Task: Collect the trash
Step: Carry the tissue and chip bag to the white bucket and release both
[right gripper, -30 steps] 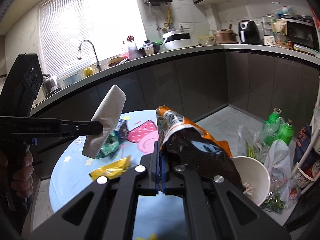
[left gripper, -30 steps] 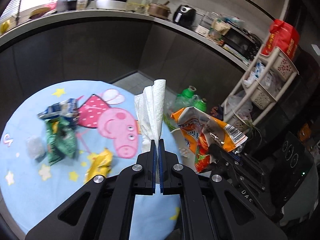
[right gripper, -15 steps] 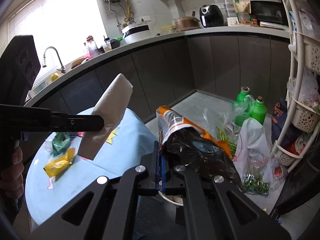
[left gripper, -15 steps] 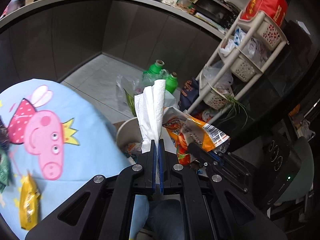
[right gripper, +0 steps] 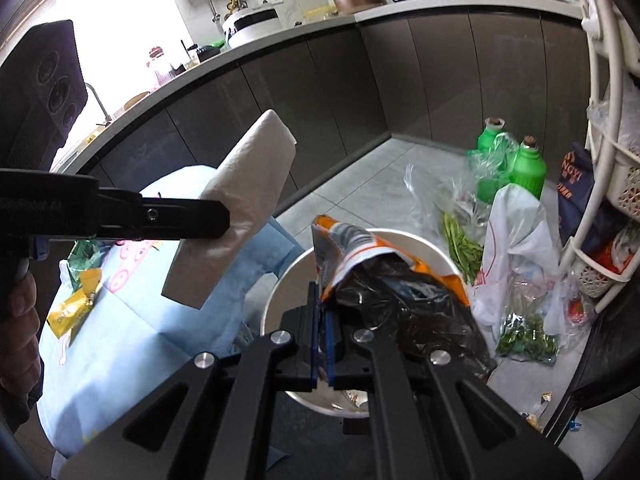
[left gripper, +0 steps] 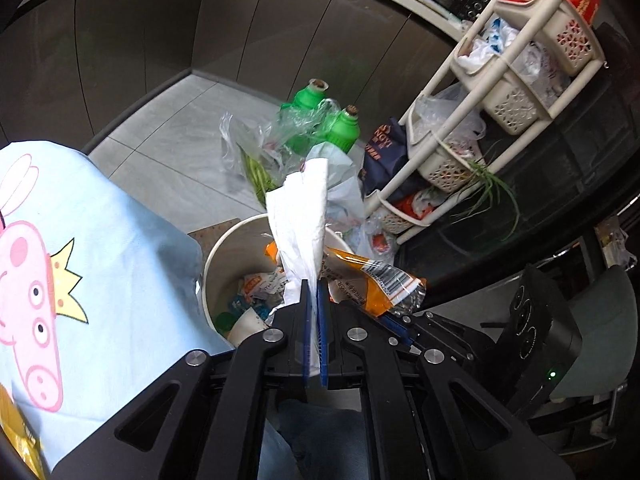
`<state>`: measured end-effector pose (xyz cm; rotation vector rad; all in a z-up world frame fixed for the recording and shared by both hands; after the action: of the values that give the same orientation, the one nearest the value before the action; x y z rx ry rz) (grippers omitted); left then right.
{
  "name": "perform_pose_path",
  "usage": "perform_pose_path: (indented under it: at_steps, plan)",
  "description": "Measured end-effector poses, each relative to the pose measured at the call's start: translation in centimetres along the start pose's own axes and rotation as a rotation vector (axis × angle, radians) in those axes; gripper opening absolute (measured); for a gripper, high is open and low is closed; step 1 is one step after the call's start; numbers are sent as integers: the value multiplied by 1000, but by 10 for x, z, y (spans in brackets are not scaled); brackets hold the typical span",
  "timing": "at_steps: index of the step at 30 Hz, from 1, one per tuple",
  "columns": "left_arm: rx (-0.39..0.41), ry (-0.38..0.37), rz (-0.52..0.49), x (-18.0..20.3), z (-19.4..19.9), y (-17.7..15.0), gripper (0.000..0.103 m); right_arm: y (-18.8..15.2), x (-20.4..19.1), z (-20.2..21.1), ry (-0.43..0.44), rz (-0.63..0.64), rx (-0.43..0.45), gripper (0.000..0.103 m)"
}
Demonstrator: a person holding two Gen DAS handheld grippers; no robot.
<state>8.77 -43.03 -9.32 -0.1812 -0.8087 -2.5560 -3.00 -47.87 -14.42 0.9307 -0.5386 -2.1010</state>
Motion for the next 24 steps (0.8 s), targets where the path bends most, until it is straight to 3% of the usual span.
perform_pose_path:
  at_steps: [1, 2, 3, 4, 6, 7, 8, 17, 24]
  plan:
    - [-1, 13, 0, -2, -3, 0, 14, -2, 2, -6, 8, 0, -11, 18]
    - [-2, 25, 1, -3, -4, 0, 38, -4, 3, -11, 1, 2, -18, 30]
    - [7, 46, 4, -5, -4, 0, 52, -5, 4, -12, -7, 5, -17, 54]
    - [28, 77, 10, -7, -1, 1, 73, -8, 4, -13, -11, 11, -12, 69]
    - [67, 105, 13, -10, 5, 0, 80, -13, 5, -13, -5, 28, -12, 83]
    - [70, 109, 15, -12, 6, 1, 87, -15, 5, -13, -4, 33, -15, 94]
    - [74, 120, 24, -14, 8, 1, 95, -18, 6, -13, -6, 38, -15, 99]
    - [109, 176, 67, -25, 26, -3, 94, -21, -2, -2, -22, 61, -3, 100]
    - [164, 220, 69, -24, 63, -8, 94, -6, -28, 28, -5, 94, 48, 100]
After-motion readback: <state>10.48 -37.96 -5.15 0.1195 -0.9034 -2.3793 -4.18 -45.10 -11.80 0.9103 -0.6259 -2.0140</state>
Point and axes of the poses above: each gripper's, at about its wrist camera, not at the fingertips, and z roughly against the way its jaws point, x to its right, y to its top, the point moved 4 cm from there along -z, roughly the way its jaws point, and after that the axes turned 10 degrees about -z, right-handed, at the moved point
